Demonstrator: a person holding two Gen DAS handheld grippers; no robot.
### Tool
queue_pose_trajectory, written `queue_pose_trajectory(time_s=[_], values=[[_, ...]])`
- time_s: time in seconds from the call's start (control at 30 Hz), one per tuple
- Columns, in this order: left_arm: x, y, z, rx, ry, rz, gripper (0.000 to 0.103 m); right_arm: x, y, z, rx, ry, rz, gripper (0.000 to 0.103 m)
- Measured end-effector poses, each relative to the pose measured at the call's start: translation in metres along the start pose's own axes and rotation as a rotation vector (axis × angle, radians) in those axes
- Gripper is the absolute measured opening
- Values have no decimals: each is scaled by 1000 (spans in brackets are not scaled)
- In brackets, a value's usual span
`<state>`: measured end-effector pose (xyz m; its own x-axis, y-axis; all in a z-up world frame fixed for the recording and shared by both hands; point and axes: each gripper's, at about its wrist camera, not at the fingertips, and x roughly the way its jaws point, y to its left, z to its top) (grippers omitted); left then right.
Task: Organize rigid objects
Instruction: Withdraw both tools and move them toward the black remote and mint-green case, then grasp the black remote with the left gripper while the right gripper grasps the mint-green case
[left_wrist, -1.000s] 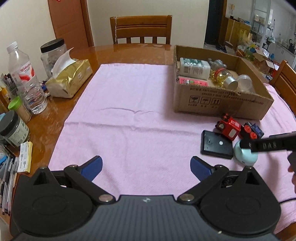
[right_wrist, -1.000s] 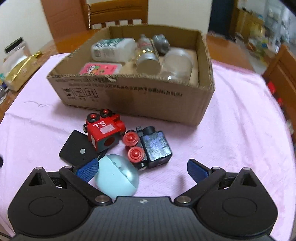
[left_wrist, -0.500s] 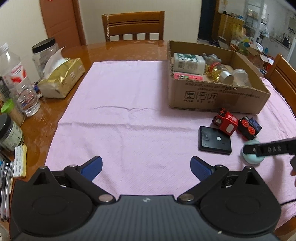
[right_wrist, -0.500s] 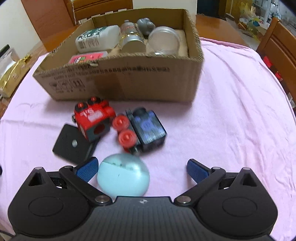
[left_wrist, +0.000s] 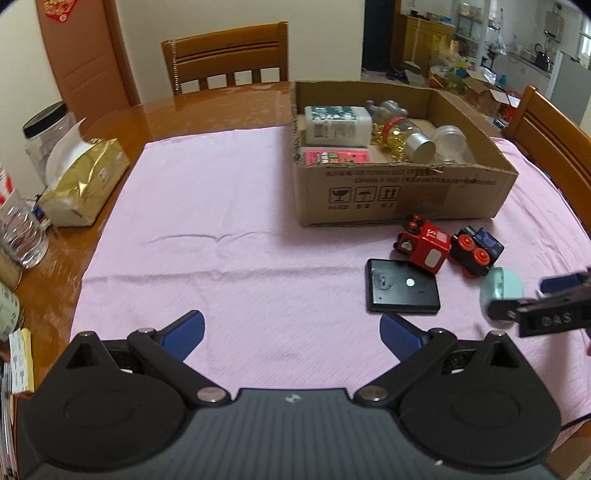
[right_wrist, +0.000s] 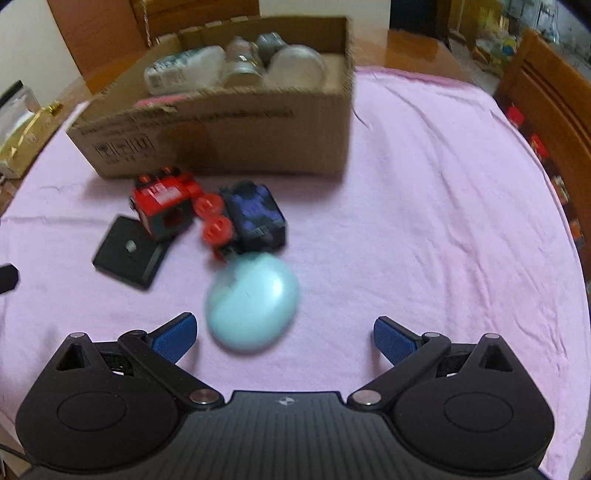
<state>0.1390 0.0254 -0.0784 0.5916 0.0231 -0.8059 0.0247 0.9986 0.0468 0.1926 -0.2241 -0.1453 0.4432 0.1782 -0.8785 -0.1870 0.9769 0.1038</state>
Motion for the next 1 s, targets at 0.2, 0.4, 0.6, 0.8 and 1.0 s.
queue_pose_trajectory(time_s=[0.2, 0.4, 0.6, 0.8, 1.0], values=[[7, -8, 5, 49, -1, -20, 101, 14, 9, 4, -39, -14, -88, 103], [23, -26, 8, 124, 2, -69, 101, 12, -7, -5, -54, -5, -92, 103], [50, -54, 11, 159, -2, -141, 100, 12, -7, -8, -65, -24, -87, 103], [71, -73, 14, 168, 23, -164, 88, 8, -10, -14, -95, -37, -67, 103], [77, -82, 14, 177, 41, -167, 81, 6, -12, -16, -109, -40, -62, 103]])
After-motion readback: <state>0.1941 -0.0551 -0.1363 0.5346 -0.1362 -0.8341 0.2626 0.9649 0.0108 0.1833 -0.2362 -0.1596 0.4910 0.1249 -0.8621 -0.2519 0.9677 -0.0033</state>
